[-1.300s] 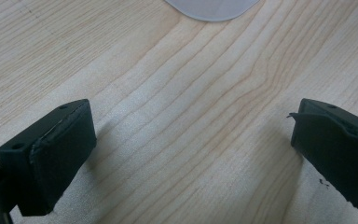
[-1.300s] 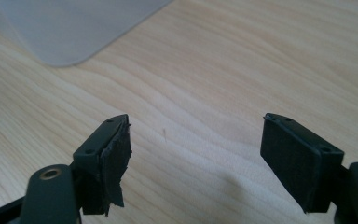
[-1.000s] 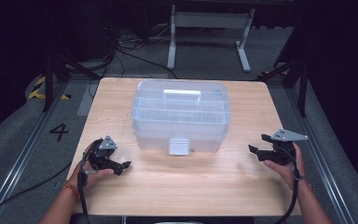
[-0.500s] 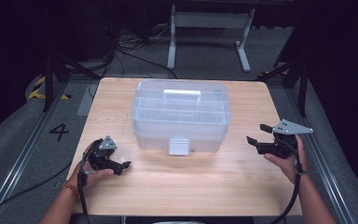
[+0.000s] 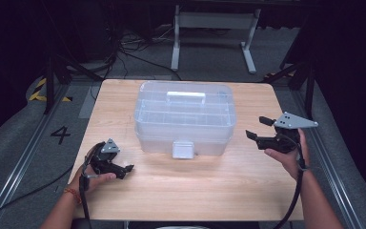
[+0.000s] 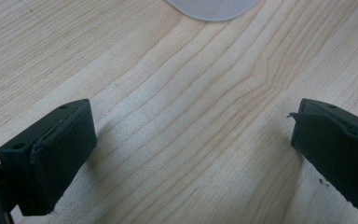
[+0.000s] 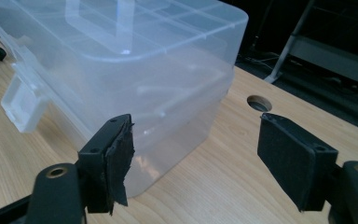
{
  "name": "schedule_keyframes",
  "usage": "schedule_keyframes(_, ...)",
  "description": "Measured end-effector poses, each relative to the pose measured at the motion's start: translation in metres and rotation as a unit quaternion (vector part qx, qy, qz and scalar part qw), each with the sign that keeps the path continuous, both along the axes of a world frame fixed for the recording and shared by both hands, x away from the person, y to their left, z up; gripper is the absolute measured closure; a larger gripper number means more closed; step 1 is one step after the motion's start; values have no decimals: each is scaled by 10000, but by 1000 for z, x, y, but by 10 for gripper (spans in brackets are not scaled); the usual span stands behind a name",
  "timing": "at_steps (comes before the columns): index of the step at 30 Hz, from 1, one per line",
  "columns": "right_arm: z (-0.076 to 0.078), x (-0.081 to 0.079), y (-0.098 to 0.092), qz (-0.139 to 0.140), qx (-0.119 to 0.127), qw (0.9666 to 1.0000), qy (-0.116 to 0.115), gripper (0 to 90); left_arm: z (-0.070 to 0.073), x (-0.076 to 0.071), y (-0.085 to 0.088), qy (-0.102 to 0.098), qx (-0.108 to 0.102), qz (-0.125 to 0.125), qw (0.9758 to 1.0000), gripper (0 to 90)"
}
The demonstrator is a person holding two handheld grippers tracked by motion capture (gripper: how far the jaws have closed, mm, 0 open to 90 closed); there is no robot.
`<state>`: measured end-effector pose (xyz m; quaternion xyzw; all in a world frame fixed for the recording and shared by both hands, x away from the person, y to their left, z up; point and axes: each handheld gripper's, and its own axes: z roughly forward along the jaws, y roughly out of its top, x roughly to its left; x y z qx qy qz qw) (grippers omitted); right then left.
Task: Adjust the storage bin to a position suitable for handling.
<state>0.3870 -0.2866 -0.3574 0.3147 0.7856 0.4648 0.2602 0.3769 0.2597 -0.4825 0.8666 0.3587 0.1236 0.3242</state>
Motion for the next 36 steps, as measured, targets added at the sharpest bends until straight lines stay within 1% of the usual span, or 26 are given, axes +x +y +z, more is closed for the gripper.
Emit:
schedule_keyframes(3,7,2,6,57,14,10000,-71,281,0,0,0,1,0,0,10000,5)
schedule_keyframes(5,13,3,10,89,-40,9999,-123,282,0,0,0,-15,6,-1,10000,5)
schedule_keyframes(10,22,8,21,203,-51,9996,-165,289,0,0,0,-6,9,-8,10000,5)
schedule_keyframes(14,25,11,27,220,-52,9996,-170,292,0,0,0,-12,8,-8,10000,5)
schedule_keyframes(15,27,14,31,243,-29,9995,-175,293,0,0,0,-15,13,-8,10000,5)
schedule_keyframes(17,28,17,35,205,-52,9995,-217,300,0,0,0,-11,9,-8,10000,6)
schedule_keyframes(21,28,23,42,211,-33,9997,-155,303,0,0,0,-3,4,0,10000,6)
schedule_keyframes(22,29,26,47,238,2,9997,-96,303,0,0,0,-16,11,-8,10000,5)
schedule_keyframes(23,29,26,47,238,2,9997,-96,303,0,0,0,-16,11,-8,10000,5)
schedule_keyframes(26,35,32,59,301,-68,9994,-123,303,0,0,0,-11,13,-10,10000,6)
schedule_keyframes(27,35,32,59,301,-68,9994,-123,303,0,0,0,-11,13,-10,10000,6)
schedule_keyframes(32,42,43,74,389,-124,9992,-47,303,0,0,0,-17,15,-12,10000,5)
schedule_keyframes(36,43,52,86,436,-267,9987,10,308,0,0,0,-25,12,1,10000,6)
